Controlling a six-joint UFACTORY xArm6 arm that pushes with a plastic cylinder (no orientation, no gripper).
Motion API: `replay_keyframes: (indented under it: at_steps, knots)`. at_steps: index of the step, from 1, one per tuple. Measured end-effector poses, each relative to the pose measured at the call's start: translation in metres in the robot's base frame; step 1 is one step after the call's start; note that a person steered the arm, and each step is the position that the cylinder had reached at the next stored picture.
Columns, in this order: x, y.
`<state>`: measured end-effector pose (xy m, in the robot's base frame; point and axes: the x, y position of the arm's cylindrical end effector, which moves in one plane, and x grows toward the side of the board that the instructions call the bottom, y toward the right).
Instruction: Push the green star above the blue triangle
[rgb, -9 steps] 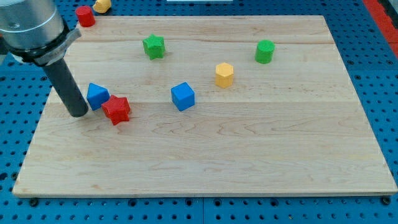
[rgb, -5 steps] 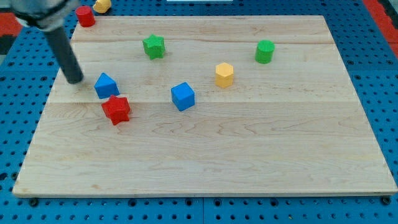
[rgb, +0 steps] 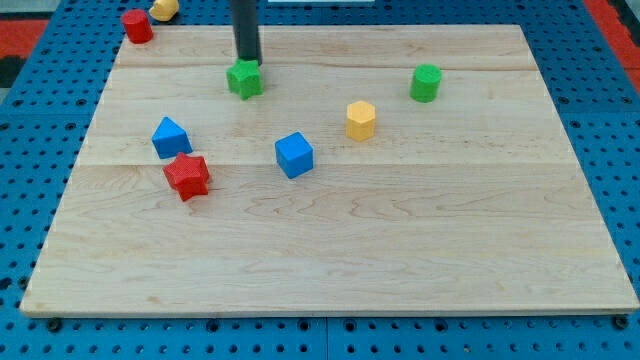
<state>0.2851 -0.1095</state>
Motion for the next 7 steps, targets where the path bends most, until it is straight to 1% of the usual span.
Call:
replay_keyframes:
  at_steps: [1, 2, 3, 5, 6, 7]
  knots:
    - [0.032, -0.035]
    - [0.026, -0.017]
    - [0.023, 0.061]
    - [0.083, 0.055]
    - [0.056, 0.001]
    - [0.047, -0.065]
